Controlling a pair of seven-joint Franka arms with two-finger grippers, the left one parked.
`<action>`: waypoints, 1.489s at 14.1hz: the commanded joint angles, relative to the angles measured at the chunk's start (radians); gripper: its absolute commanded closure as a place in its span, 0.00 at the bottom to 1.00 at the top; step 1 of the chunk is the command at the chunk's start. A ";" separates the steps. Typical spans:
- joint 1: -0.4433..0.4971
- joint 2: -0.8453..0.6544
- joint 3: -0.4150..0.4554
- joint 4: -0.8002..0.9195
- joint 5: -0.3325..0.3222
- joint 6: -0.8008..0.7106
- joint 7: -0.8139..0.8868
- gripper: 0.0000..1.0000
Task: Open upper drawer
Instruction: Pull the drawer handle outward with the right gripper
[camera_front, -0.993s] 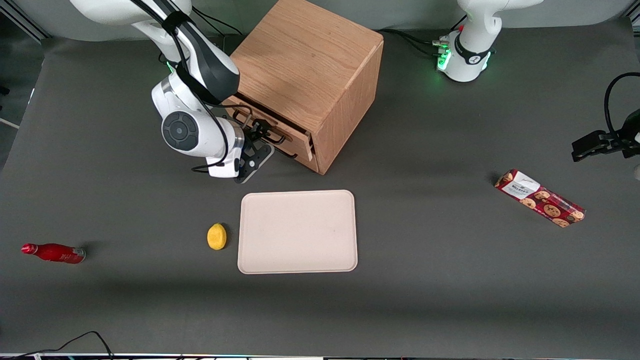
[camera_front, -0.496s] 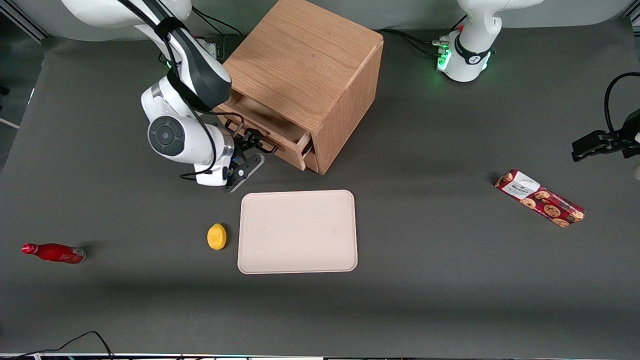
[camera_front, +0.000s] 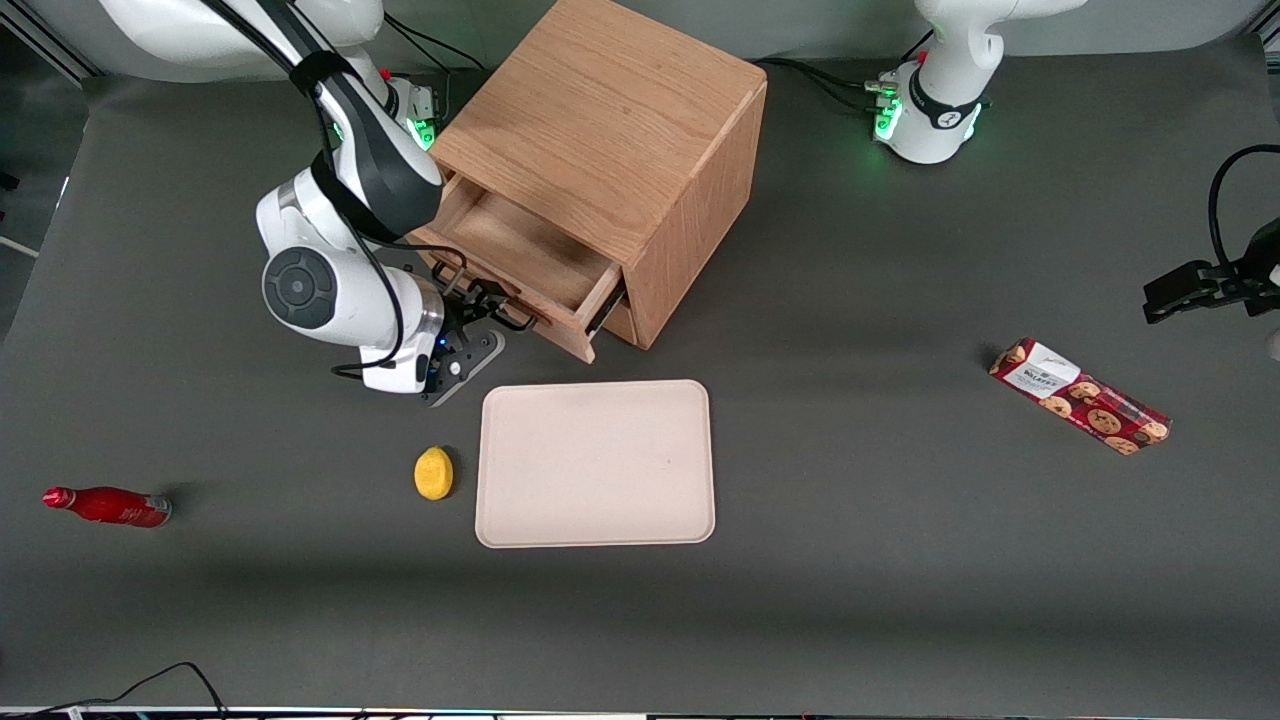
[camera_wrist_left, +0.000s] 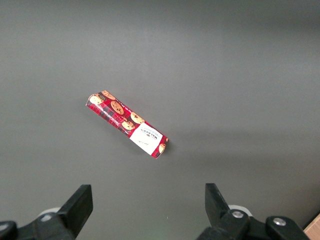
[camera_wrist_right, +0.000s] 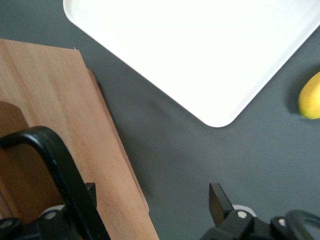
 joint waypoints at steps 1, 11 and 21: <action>0.000 0.030 -0.024 0.068 -0.028 -0.016 -0.004 0.00; 0.000 0.093 -0.073 0.183 -0.103 -0.026 -0.012 0.00; -0.009 0.131 -0.103 0.269 -0.117 -0.062 -0.033 0.00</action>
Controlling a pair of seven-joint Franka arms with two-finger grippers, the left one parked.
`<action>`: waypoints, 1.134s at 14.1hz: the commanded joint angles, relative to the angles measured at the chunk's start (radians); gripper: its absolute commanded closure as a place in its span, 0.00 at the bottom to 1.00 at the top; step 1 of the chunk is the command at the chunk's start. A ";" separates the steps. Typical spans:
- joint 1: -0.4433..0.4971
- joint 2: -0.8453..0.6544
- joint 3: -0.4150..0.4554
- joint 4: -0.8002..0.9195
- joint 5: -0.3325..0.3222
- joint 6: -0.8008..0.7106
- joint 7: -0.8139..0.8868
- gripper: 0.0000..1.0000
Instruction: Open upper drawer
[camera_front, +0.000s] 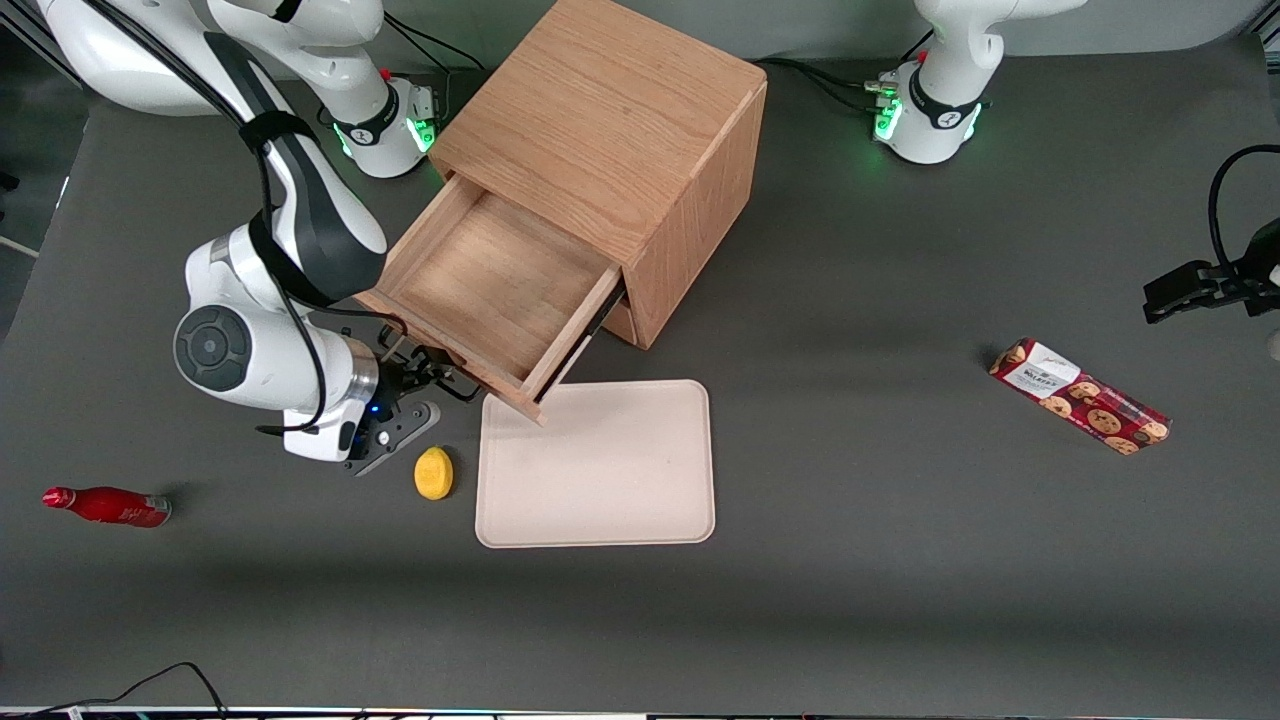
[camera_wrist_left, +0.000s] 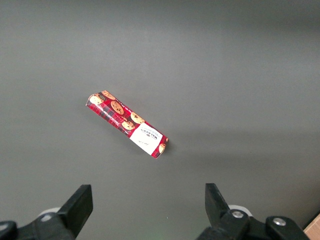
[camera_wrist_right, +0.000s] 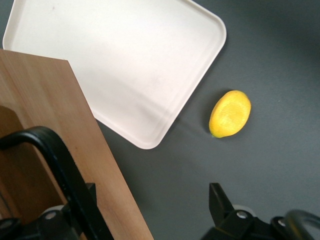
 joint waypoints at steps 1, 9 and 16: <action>-0.006 0.022 -0.005 0.090 -0.012 -0.059 -0.014 0.00; -0.017 0.030 -0.021 0.110 -0.020 -0.069 -0.043 0.00; -0.015 0.029 -0.021 0.113 -0.018 -0.072 -0.034 0.00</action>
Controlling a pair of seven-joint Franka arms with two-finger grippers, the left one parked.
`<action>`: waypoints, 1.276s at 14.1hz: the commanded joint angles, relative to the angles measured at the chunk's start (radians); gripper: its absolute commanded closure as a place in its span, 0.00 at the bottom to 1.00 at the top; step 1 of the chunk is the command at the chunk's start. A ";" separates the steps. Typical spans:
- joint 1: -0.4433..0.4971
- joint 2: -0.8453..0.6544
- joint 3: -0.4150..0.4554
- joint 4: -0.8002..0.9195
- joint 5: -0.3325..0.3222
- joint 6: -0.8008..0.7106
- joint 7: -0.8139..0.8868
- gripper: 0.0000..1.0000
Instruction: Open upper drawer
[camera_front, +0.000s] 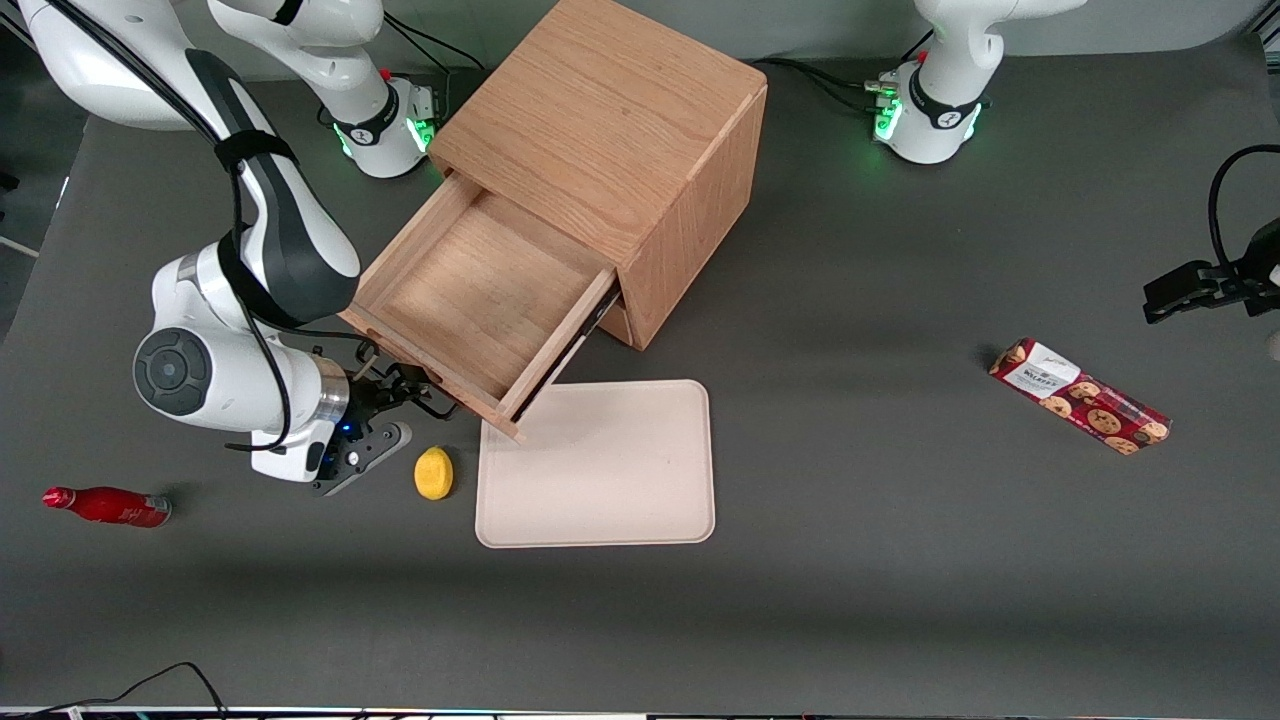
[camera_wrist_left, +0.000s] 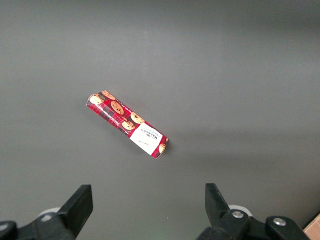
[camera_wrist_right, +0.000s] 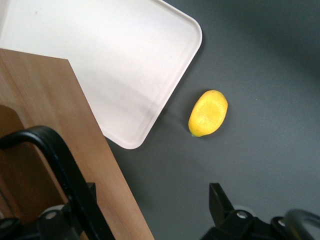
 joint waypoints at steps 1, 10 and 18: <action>-0.005 -0.002 0.006 0.062 -0.006 -0.050 -0.013 0.00; -0.004 -0.025 0.006 0.198 -0.006 -0.246 -0.006 0.00; -0.002 -0.272 -0.215 0.203 -0.003 -0.272 0.276 0.00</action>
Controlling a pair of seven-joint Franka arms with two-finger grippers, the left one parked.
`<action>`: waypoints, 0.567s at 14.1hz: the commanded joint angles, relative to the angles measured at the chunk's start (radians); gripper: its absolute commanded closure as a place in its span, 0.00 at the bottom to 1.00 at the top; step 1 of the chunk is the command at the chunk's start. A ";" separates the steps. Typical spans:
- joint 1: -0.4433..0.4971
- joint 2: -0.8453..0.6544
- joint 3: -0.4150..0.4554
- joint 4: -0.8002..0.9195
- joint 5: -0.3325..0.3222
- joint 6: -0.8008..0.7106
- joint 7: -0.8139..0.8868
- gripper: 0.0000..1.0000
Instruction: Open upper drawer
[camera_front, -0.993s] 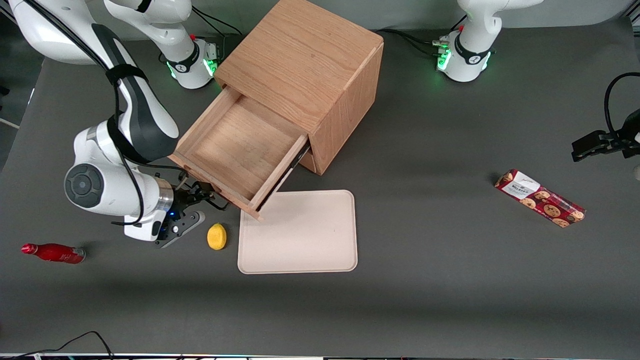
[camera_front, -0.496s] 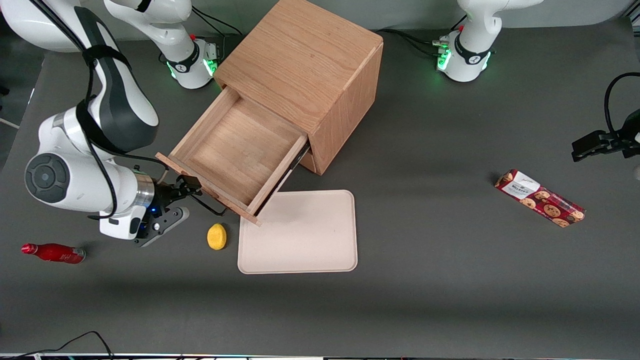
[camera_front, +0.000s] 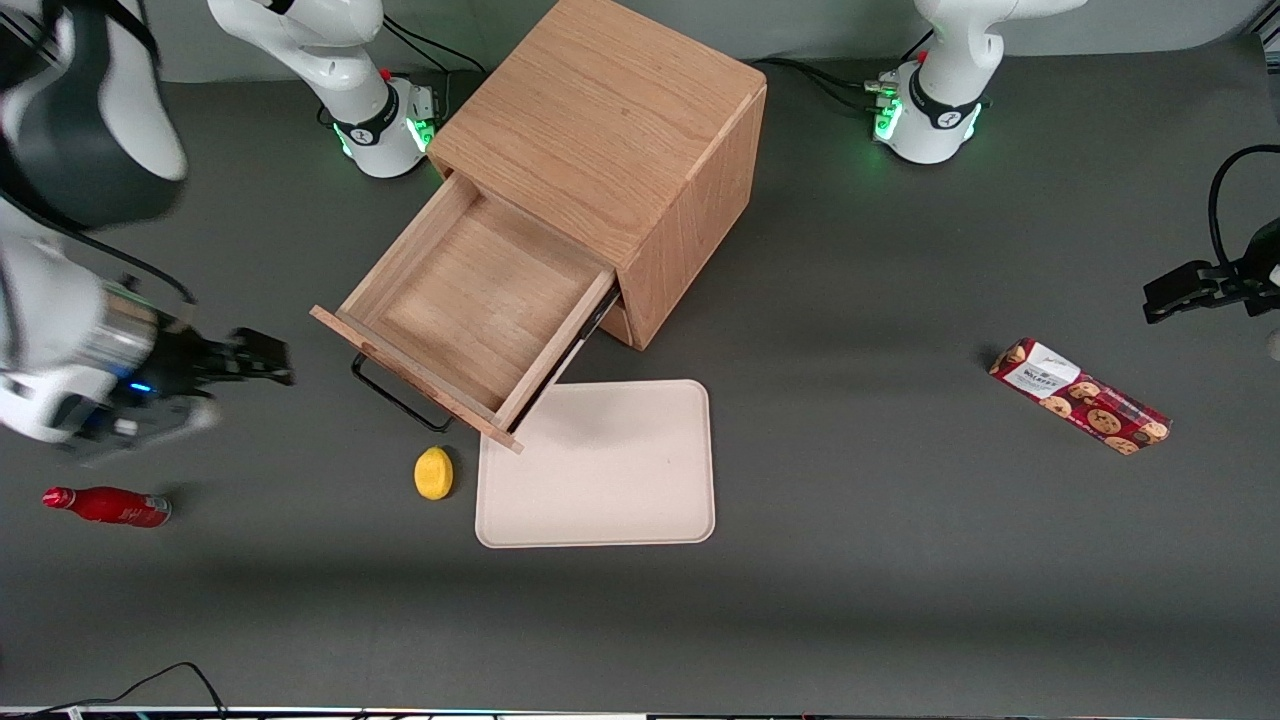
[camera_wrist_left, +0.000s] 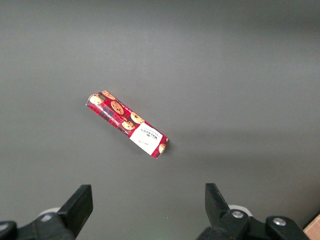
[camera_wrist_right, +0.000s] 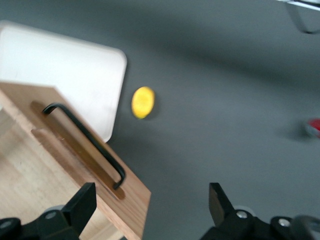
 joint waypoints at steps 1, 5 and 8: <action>0.009 -0.085 -0.070 -0.016 0.000 -0.010 0.127 0.00; 0.008 -0.100 -0.092 -0.013 -0.007 -0.009 0.269 0.00; 0.008 -0.099 -0.107 -0.016 -0.010 -0.014 0.258 0.00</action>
